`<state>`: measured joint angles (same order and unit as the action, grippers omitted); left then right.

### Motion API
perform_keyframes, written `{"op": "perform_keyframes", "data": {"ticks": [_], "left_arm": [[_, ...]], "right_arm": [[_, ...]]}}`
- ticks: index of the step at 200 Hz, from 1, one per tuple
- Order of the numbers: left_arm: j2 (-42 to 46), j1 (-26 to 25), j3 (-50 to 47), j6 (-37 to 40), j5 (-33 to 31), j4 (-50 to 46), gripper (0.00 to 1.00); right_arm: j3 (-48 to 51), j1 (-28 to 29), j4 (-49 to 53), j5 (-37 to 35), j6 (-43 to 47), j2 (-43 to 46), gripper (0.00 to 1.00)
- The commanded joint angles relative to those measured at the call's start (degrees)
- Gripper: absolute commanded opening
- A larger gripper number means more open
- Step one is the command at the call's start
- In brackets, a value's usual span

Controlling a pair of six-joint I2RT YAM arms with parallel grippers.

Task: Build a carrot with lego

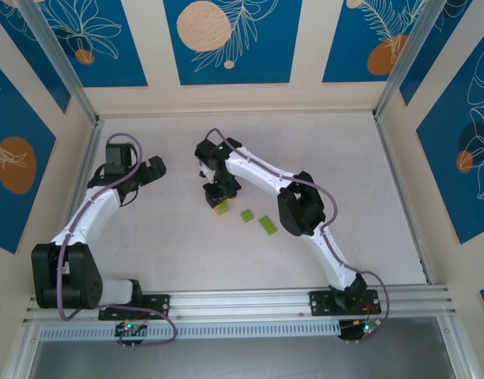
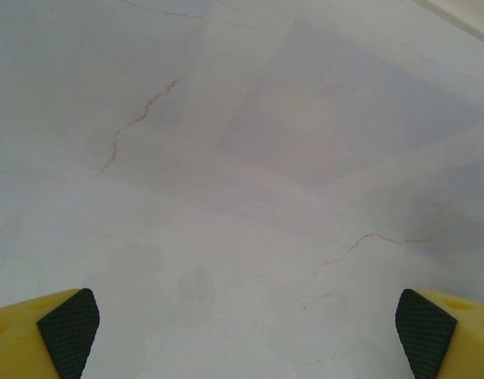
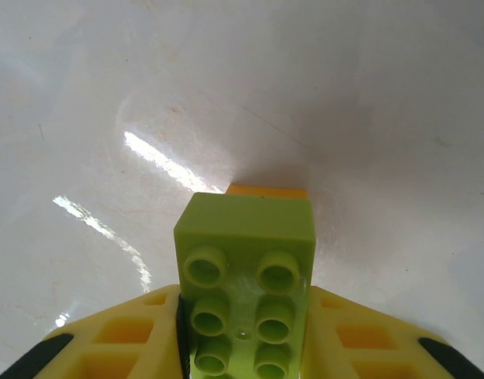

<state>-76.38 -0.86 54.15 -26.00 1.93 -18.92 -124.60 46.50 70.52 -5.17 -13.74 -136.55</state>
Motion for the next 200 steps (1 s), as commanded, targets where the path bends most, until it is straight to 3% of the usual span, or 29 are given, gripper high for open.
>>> {"op": "perform_keyframes", "data": {"ticks": [1,82,149,200], "left_arm": [[0.52,0.77,-0.42,0.77,0.62,0.69,0.99],[0.59,0.73,-0.45,0.75,0.70,0.69,0.99],[0.34,0.78,-0.30,0.60,0.97,0.63,0.99],[0.23,0.77,-0.24,0.51,1.31,0.69,0.99]], "right_arm": [[5.25,1.20,3.92,-2.98,-0.43,-6.50,0.34],[6.06,1.05,4.77,-2.74,1.42,-7.52,0.34],[1.56,-1.31,4.45,-3.29,-1.10,1.35,0.34],[4.69,-1.17,2.59,-3.71,-2.24,2.66,0.35]]}}
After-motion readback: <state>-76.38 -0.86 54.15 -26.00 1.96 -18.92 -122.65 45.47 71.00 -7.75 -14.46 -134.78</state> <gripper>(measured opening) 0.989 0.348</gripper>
